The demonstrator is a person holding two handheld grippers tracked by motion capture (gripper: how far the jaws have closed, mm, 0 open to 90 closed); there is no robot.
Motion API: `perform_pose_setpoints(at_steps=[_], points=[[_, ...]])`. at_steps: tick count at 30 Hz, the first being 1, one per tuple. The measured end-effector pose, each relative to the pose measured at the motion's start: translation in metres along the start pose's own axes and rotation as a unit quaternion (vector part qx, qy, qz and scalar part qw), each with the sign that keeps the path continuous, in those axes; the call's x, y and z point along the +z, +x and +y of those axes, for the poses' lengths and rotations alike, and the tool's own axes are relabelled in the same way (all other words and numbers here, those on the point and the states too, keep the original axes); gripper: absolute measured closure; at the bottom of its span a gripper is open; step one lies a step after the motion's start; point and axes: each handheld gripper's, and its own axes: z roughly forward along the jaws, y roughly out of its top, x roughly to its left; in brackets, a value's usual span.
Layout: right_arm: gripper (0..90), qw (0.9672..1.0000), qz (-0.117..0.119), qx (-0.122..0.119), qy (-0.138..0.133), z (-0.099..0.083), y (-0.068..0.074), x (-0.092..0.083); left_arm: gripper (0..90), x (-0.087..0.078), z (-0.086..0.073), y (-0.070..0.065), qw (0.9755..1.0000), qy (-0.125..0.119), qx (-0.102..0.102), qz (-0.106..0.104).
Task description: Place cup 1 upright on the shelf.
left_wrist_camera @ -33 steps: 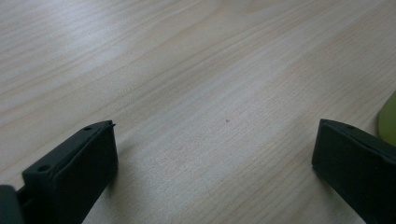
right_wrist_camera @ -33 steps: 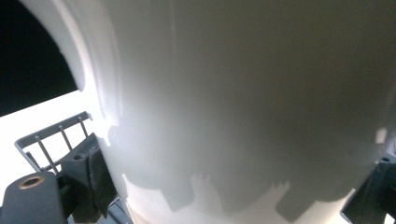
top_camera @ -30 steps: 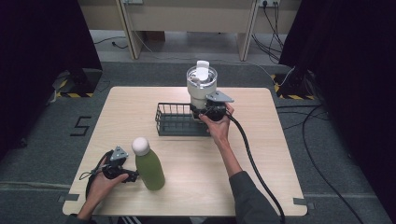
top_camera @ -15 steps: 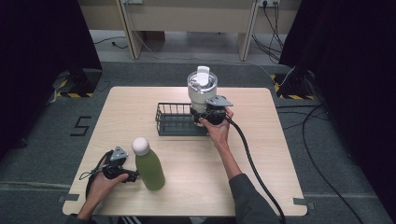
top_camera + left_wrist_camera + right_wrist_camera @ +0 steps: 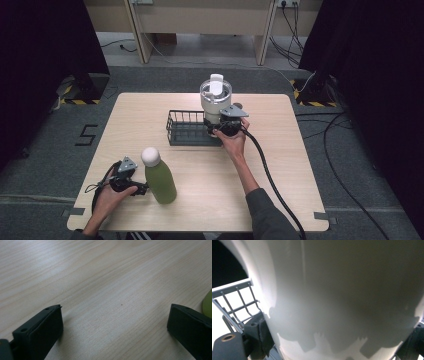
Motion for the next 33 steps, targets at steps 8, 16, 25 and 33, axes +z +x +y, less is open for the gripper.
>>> perform_pose_setpoints(at_steps=[8, 16, 25, 33], points=[[10.3, 1.0000, 0.006, -0.004, -0.003, -0.002, -0.002, 0.000, 0.0, 0.000, 0.000, 0.000, 1.0000, 0.000, 0.000, 0.000], [10.1, 1.0000, -0.006, 0.006, -0.004, -0.003, 0.001, -0.003, 0.0, 0.000, 0.000, 0.000, 1.0000, 0.000, 0.000, 0.000], [9.4, 0.9993, -0.027, 0.025, -0.003, -0.005, 0.006, -0.009, 0.0, 0.000, 0.000, 0.000, 1.0000, -0.001, 0.000, 0.001], [9.3, 0.9989, -0.040, 0.026, -0.001, -0.005, 0.011, -0.016, 0.0, 0.000, 0.000, 0.000, 1.0000, 0.000, 0.000, 0.000]])
